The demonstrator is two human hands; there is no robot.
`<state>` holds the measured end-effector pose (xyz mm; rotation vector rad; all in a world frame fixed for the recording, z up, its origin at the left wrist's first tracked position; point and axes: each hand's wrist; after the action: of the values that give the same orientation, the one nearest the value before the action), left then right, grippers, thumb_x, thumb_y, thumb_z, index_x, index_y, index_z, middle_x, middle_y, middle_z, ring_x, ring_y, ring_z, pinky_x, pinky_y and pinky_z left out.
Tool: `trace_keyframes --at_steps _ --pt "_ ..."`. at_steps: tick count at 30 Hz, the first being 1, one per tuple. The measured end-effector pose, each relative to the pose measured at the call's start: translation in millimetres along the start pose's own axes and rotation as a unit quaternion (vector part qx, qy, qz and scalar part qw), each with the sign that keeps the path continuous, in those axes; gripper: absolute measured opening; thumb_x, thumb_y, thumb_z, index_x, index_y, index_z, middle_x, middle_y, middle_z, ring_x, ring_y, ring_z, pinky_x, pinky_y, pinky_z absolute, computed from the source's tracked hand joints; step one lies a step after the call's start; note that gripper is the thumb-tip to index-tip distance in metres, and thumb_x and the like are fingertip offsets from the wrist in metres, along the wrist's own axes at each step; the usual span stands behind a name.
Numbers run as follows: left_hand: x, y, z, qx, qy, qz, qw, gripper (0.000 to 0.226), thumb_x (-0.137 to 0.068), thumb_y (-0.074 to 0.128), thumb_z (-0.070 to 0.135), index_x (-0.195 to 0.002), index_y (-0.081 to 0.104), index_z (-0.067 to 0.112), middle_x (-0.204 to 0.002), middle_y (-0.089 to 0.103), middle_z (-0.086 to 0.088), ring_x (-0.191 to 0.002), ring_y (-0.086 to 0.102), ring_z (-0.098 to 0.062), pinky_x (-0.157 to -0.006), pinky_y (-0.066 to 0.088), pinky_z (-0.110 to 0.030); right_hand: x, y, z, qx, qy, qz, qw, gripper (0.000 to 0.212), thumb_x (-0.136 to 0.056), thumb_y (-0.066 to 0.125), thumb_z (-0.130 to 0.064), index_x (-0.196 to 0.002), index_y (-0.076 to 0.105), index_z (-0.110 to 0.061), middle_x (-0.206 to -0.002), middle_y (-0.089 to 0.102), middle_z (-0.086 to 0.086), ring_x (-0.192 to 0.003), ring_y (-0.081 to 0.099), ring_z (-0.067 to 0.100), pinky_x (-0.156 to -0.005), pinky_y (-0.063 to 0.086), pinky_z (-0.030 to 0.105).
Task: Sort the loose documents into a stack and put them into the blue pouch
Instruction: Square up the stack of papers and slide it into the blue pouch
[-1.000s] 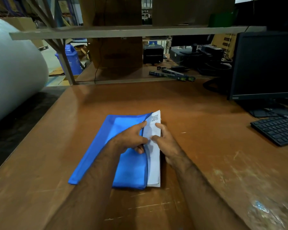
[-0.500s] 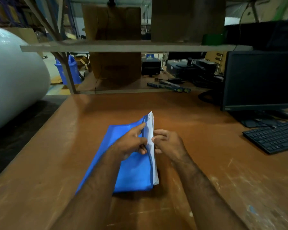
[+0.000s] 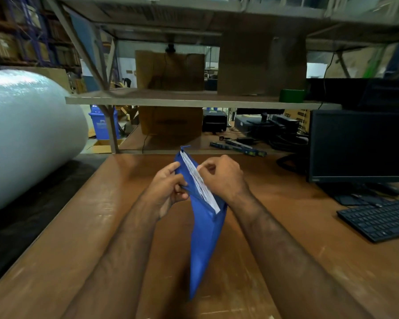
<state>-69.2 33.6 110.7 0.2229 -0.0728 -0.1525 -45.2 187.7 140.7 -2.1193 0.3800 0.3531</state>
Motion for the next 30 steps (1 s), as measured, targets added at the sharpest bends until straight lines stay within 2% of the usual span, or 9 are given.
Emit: trace_keyframes --at_steps 3,5,10,12,15,19,22,24,30 --pt "8.9 -0.9 11.9 -0.031 0.008 0.001 0.999 0.068 -0.09 0.048 -0.014 -0.153 0.036 0.01 -0.072 0.061 -0.011 -0.039 0.049 -0.01 -0.037 0.045 -0.022 -4.0 -6.1 3.1 -0.025 0.018 -0.056 0.998 0.013 -0.095 0.063 -0.028 -0.094 0.076 -0.032 -0.1 0.072 -0.012 -0.096 0.065 0.008 -0.082 0.051 0.026" --pt "14.7 2.5 18.1 -0.067 0.008 -0.007 0.998 0.069 -0.091 0.046 -0.014 -0.155 0.033 0.01 -0.082 0.065 -0.013 -0.04 0.052 -0.01 -0.037 0.046 -0.022 -5.2 -9.3 2.2 -0.032 0.024 -0.102 0.994 0.017 -0.094 0.066 -0.017 -0.099 0.079 -0.027 -0.107 0.075 -0.01 -0.102 0.065 0.007 -0.086 0.049 0.02" --pt "14.3 11.2 36.5 -0.148 0.036 -0.008 0.988 0.079 -0.087 0.048 -0.01 -0.16 0.029 0.016 -0.112 0.065 -0.019 -0.051 0.056 -0.017 -0.036 0.041 -0.023 -8.9 -23.8 -4.9 -0.037 0.023 -0.02 0.999 0.018 -0.09 0.069 -0.013 -0.094 0.082 -0.024 -0.101 0.076 -0.009 -0.092 0.066 0.006 -0.078 0.049 0.019" --pt "11.9 15.5 41.4 -0.18 0.04 -0.001 0.983 0.077 -0.086 0.047 -0.01 -0.156 0.036 0.019 -0.109 0.066 -0.021 -0.046 0.054 -0.016 -0.035 0.039 -0.023 -12.1 -27.3 -7.5 -0.036 0.024 -0.014 0.999 0.02 -0.091 0.066 -0.013 -0.09 0.082 -0.024 -0.098 0.076 -0.009 -0.085 0.064 0.005 -0.07 0.048 0.02" --pt "11.0 19.9 33.8 -0.219 0.016 -0.008 0.976 0.067 -0.085 0.045 -0.01 -0.147 0.046 0.017 -0.097 0.066 -0.021 -0.045 0.053 -0.014 -0.037 0.038 -0.023 -10.1 -24.6 -9.0 -0.011 0.029 -0.075 0.997 0.024 -0.09 0.063 -0.007 -0.09 0.082 -0.022 -0.1 0.076 -0.006 -0.081 0.065 0.005 -0.057 0.048 0.016" --pt "8.0 14.5 31.0 -0.194 0.026 0.009 0.981 0.076 -0.086 0.046 -0.009 -0.155 0.037 0.02 -0.098 0.065 -0.017 -0.048 0.053 -0.016 -0.036 0.037 -0.022 -7.1 -27.6 -3.6 -0.03 0.015 -0.04 0.999 0.024 -0.09 0.064 -0.007 -0.096 0.081 -0.022 -0.105 0.076 -0.008 -0.094 0.066 0.006 -0.074 0.05 0.017" --pt "8.8 12.7 29.4 -0.2 0.02 0.02 0.979 0.077 -0.085 0.047 -0.01 -0.156 0.037 0.019 -0.092 0.066 -0.015 -0.043 0.052 -0.014 -0.036 0.037 -0.022 -7.7 -28.9 -1.6 -0.039 0.019 -0.069 0.997 0.023 -0.092 0.064 -0.004 -0.101 0.08 -0.019 -0.107 0.075 -0.005 -0.083 0.067 0.006 -0.059 0.052 0.011" --pt "11.7 14.0 24.8 -0.19 0.011 0.018 0.982 0.071 -0.086 0.046 -0.011 -0.152 0.042 0.017 -0.085 0.065 -0.012 -0.041 0.051 -0.012 -0.036 0.037 -0.022 -5.7 -28.4 -1.9 -0.062 0.027 -0.091 0.994 0.024 -0.091 0.064 -0.001 -0.101 0.079 -0.017 -0.103 0.074 -0.002 -0.073 0.068 0.006 -0.05 0.054 0.013" --pt "12.9 20.5 39.9 -0.178 0.051 -0.006 0.983 0.065 -0.091 0.045 -0.01 -0.15 0.043 0.016 -0.089 0.068 -0.016 -0.047 0.054 -0.014 -0.035 0.04 -0.021 -3.9 -30.9 3.2 -0.272 0.081 -0.125 0.951 0.02 -0.092 0.063 0.002 -0.099 0.077 -0.01 -0.097 0.075 0.008 -0.075 0.074 0.01 -0.056 0.058 0.022"
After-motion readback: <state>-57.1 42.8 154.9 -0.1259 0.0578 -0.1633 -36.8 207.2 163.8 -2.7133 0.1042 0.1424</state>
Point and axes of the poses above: each hand's wrist, its own x-axis away from the middle knuckle, its own y-axis out of the palm, z = x × y
